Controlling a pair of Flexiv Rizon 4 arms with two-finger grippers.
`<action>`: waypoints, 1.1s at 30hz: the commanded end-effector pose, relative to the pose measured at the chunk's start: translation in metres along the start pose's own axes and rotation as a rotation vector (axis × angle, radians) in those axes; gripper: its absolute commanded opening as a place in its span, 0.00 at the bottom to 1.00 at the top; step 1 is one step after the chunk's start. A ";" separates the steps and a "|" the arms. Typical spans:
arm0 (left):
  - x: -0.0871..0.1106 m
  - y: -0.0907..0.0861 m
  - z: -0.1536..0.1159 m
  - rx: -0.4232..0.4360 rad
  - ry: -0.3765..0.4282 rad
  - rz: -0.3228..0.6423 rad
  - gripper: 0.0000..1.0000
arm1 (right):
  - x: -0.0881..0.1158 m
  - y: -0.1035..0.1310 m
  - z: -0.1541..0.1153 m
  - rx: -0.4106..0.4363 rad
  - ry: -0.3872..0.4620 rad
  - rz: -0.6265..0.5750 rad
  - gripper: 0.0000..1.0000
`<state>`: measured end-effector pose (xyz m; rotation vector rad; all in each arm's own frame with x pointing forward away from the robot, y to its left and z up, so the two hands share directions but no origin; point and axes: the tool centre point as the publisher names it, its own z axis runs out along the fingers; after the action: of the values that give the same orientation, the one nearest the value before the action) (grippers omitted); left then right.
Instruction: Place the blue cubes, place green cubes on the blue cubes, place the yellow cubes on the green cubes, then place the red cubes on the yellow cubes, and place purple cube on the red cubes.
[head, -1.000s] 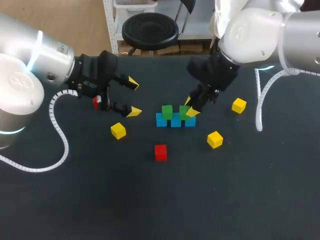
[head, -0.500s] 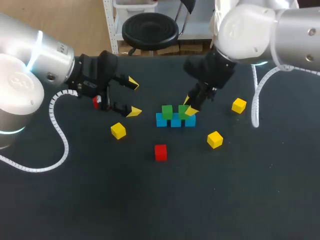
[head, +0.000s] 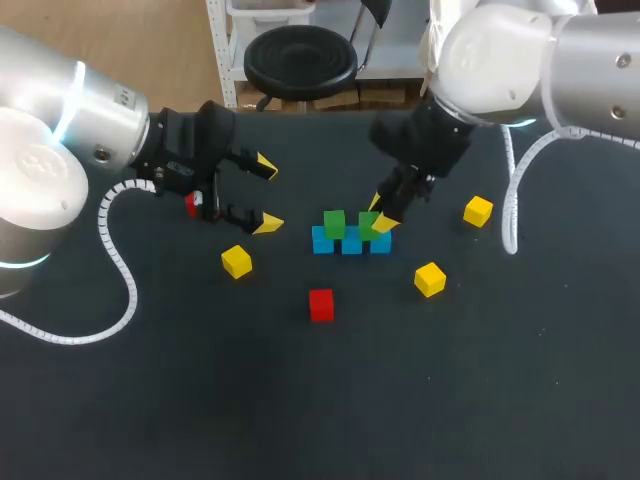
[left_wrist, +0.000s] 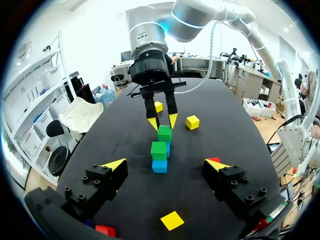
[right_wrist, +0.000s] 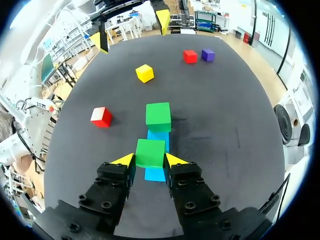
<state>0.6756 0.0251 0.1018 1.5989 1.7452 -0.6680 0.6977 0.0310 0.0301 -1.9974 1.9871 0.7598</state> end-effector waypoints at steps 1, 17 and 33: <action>0.002 -0.001 0.000 -0.002 -0.007 0.003 1.00 | 0.000 -0.001 0.000 0.002 -0.004 -0.004 0.00; 0.002 -0.001 0.000 -0.002 -0.007 0.003 1.00 | 0.000 -0.005 0.003 -0.004 -0.012 0.000 0.13; 0.002 -0.001 0.000 -0.002 -0.007 0.003 1.00 | 0.001 -0.005 -0.001 0.009 -0.021 0.016 1.00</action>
<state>0.6756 0.0251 0.1018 1.5988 1.7452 -0.6680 0.7044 0.0320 0.0293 -1.9695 1.9952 0.7708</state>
